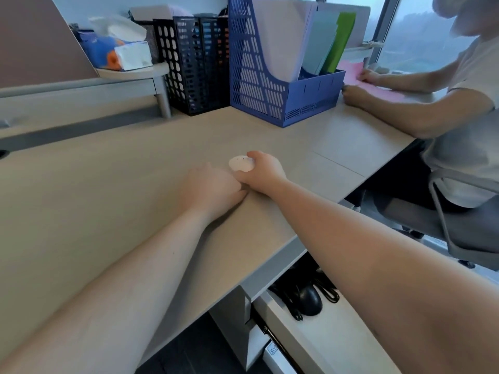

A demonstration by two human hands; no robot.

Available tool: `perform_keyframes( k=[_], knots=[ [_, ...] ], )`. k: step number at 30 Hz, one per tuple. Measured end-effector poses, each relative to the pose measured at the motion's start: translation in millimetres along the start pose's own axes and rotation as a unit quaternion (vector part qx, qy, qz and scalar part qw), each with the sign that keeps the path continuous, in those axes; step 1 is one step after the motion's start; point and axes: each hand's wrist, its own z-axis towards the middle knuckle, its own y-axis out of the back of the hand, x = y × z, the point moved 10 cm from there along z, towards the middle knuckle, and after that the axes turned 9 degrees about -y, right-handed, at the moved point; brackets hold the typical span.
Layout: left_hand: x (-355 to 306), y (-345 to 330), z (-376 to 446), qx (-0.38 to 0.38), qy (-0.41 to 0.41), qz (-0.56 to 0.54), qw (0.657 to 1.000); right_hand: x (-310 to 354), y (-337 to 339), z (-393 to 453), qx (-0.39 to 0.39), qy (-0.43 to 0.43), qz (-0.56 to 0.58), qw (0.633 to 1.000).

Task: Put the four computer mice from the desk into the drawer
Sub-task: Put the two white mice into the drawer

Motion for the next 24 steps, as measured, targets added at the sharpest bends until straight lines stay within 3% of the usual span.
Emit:
perform_keyframes(
  k=[14, 19, 24],
  knots=[
    [-73, -12, -95, 0.043, -0.041, 0.012, 0.998, -51, 45, -84, 0.104, -0.038, -0.147, 0.983],
    [-124, -27, -128, 0.048, -0.096, 0.053, 0.993, -87, 71, -111, 0.119, -0.075, -0.195, 0.971],
    [-163, -55, -156, 0.069, -0.145, 0.073, 0.984, -150, 69, -139, 0.188, -0.127, -0.243, 0.943]
  ],
)
